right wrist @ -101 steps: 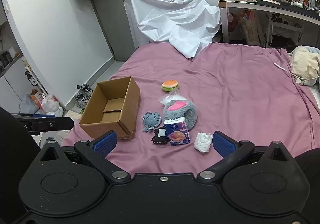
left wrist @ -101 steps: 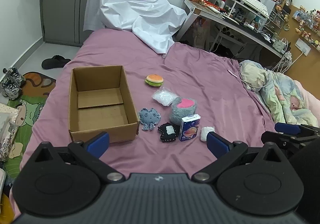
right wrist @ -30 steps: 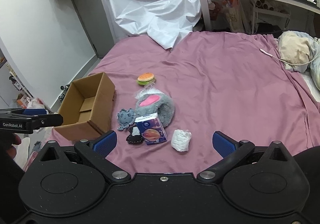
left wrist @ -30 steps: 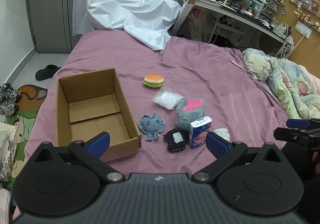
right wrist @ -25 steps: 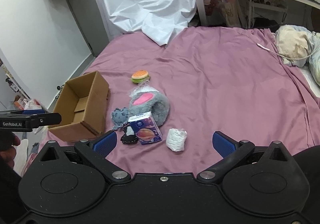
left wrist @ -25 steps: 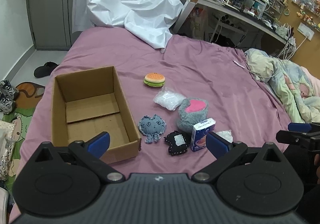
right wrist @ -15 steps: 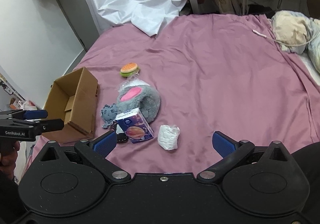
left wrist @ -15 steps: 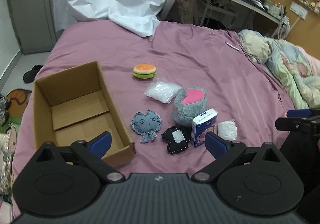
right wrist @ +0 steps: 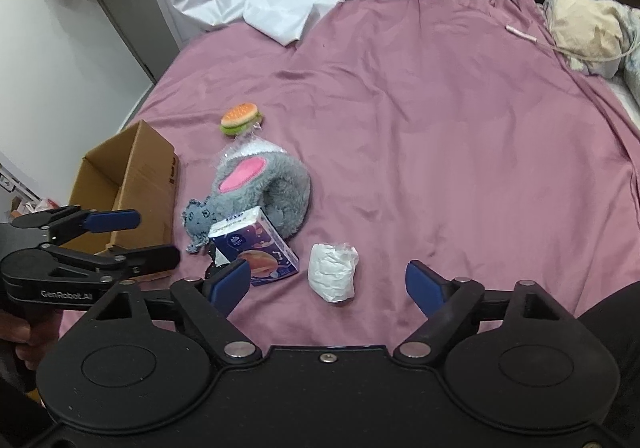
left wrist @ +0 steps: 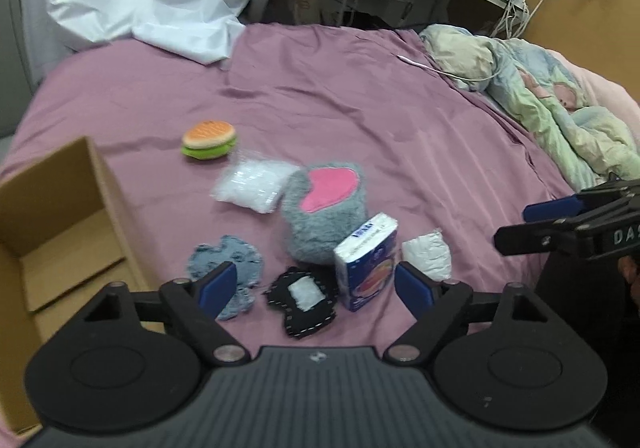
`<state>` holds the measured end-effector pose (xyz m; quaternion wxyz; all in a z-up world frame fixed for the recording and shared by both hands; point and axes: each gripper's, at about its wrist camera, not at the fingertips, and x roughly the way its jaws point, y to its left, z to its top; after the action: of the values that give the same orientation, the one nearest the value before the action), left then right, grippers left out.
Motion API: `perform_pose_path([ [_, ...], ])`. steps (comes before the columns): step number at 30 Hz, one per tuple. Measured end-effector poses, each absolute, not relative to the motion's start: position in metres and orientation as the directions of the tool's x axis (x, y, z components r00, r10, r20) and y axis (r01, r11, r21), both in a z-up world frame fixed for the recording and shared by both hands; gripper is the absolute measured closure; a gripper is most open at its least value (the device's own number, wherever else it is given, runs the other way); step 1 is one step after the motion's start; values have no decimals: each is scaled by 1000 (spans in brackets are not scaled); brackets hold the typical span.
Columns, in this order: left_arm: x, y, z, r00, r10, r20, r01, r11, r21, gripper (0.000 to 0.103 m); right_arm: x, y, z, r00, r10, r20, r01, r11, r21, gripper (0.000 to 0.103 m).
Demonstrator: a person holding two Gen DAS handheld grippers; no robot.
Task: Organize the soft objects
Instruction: 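Grasp the blue Vinda tissue pack with the left gripper while the right grasps the white wrapped bundle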
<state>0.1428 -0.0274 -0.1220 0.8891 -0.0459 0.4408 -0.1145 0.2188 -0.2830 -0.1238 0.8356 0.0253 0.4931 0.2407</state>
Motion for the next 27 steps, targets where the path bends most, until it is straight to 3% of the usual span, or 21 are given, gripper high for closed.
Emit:
perform_pose_path([
  [9,163,-35,-142,563,-307,-767,173,952,-253,37,228,-272,-146,349,425,-835,-352,885,304,31],
  [16,178,-41,-160,539,-356,-763,179,934,-308,41,240,-273,-171,290,428,-856,-305,889,341,42],
  [18,181,-42,-167,525,-359,-771,161,932,-324,48,243,-274,-178,279,428,-860,-294,890,348,43],
  [27,184,-38,-184,512,-418,-751,135,902,-410,61,251,-265,-192,251,437,-864,-326,878,350,43],
])
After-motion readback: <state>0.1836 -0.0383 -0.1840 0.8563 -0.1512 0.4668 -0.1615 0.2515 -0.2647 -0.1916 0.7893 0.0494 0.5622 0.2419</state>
